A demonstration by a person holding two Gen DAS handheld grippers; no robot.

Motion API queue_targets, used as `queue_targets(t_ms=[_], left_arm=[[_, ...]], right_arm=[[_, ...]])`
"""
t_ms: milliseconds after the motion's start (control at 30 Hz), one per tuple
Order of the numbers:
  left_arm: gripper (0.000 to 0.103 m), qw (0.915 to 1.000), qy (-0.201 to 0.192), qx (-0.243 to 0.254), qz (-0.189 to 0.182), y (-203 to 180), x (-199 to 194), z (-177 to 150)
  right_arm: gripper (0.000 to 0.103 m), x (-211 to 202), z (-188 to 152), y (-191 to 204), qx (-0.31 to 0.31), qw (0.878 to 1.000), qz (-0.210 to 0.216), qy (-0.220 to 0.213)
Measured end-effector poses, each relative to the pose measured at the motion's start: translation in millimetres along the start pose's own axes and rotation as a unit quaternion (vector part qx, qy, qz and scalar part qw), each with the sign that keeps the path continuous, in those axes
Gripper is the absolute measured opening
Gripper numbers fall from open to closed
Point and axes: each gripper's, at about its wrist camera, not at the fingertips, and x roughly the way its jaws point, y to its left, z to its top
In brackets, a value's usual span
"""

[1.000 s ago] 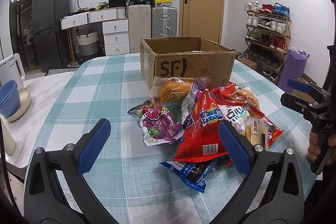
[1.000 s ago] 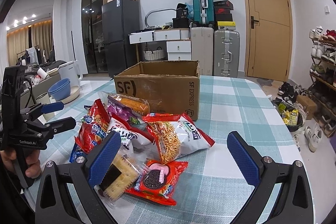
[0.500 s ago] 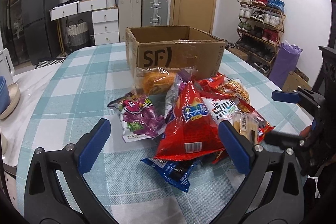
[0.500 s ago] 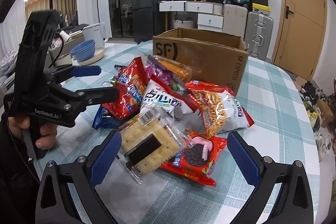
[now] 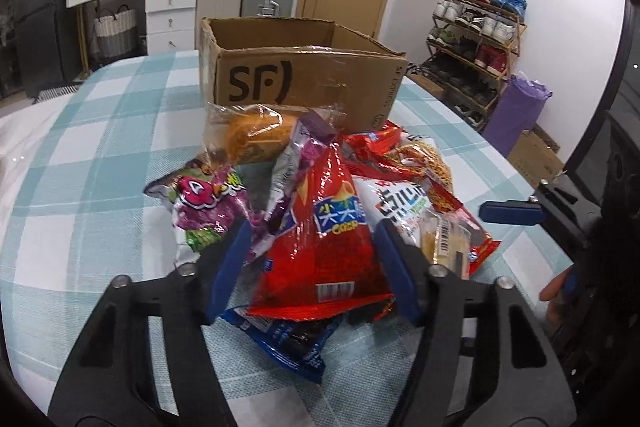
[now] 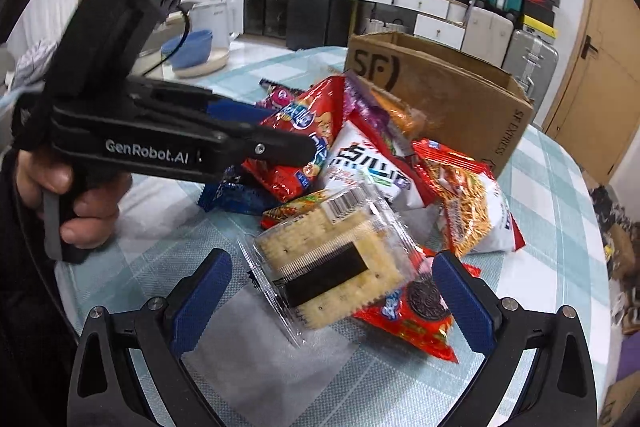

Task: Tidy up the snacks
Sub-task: 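Grasp the red chip bag with the left tool while the right tool grasps the clear cracker box, then lift the red chip bag and cracker box and carry both over the cardboard box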

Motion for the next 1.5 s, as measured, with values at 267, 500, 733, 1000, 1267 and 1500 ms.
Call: queue_targets(t_ms=[267, 500, 733, 1000, 1267, 1500], left_arm=[[0.04, 0.9996, -0.003, -0.009, -0.026, 4, -2, -4], [0.039, 0.9992, -0.008, -0.019, -0.033, 10, -8, -3], [0.039, 0.9992, -0.016, -0.024, -0.026, 16, -14, -3], [0.038, 0.999, -0.026, -0.03, -0.02, 20, -21, -2], [0.035, 0.9979, -0.054, -0.034, -0.008, 21, -42, 8], [0.022, 0.9968, -0.077, -0.024, 0.005, 18, -61, 28]], right_arm=[[0.1, 15, 8, 5, -0.037, 0.999, -0.011, 0.012], [0.086, 17, 11, -2, -0.033, 0.999, 0.01, 0.013], [0.067, 9, 3, -7, -0.016, 1.0, 0.022, -0.001], [0.065, -11, 2, -12, 0.009, 0.999, 0.024, -0.036], [0.065, -45, 21, -38, 0.067, 0.993, 0.014, -0.097], [0.065, -49, 32, -47, 0.079, 0.992, -0.01, -0.101]])
